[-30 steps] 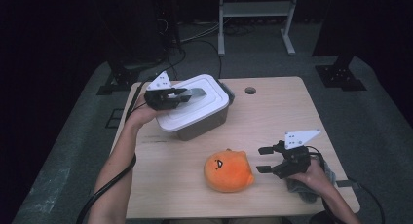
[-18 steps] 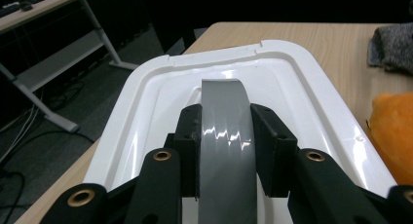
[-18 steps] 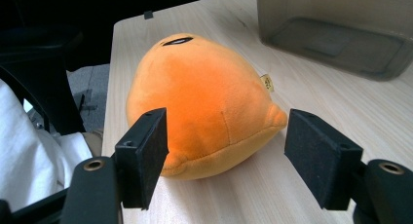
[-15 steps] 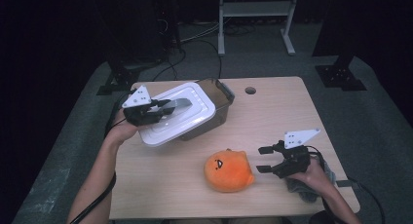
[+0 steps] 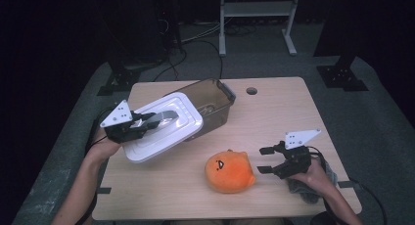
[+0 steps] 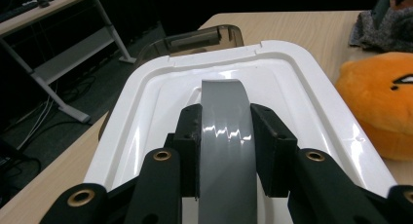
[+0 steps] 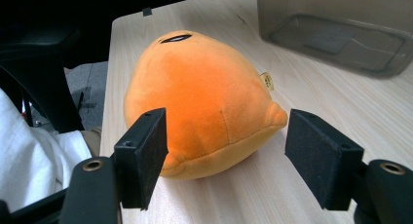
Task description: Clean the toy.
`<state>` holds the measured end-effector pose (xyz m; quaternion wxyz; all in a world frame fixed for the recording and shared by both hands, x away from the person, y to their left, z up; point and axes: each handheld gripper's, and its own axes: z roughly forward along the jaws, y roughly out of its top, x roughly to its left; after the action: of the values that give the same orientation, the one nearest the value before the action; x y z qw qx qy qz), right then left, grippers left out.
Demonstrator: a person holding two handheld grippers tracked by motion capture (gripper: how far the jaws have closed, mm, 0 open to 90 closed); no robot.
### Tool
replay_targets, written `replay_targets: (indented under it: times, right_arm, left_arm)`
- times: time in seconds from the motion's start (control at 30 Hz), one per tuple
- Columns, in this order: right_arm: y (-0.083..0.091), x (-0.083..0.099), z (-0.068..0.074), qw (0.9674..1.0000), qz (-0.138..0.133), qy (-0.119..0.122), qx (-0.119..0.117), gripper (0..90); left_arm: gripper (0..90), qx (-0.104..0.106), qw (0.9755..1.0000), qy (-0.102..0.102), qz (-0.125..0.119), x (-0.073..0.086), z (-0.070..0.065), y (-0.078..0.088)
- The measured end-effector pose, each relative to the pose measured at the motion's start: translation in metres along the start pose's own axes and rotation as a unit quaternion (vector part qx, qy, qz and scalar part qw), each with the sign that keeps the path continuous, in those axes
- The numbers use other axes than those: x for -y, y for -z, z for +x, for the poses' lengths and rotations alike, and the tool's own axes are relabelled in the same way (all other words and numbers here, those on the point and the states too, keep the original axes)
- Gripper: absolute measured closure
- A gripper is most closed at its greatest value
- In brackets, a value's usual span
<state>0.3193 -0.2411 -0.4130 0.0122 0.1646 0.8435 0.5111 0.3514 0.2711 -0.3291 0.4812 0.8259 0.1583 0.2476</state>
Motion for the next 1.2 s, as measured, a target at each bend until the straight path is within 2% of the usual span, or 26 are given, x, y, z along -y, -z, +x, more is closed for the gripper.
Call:
replay_targets:
  times: [0.17,0.3,0.43,0.63,0.93,1.2]
  right_arm:
    - [0.001,0.001,-0.001,1.0,-0.001,-0.001,0.003,30.8]
    - [0.002,0.003,-0.001,1.0,-0.001,-0.005,0.007,30.8]
    - [0.001,0.003,-0.001,1.0,-0.001,-0.004,0.007,30.6]
    - [0.001,0.003,-0.002,1.0,-0.001,-0.005,0.008,30.6]
    - [0.0,0.003,-0.002,0.9999,-0.001,-0.005,0.009,30.6]
    - [0.0,0.002,-0.002,0.9999,-0.002,-0.005,0.01,30.6]
  left_arm:
    - [66.2,-0.008,1.0,0.002,-0.002,0.009,-0.007,0.02]
    - [66.2,-0.018,0.9998,0.01,-0.007,0.021,-0.014,0.038]
    - [66.2,-0.023,0.9996,0.017,-0.007,0.031,-0.02,0.048]
    - [66.2,-0.025,0.9995,0.021,-0.006,0.043,-0.026,0.059]
    - [66.2,-0.03,0.999,0.024,-0.022,0.053,-0.039,0.075]
    - [66.2,-0.029,0.999,0.031,-0.012,0.067,-0.044,0.078]
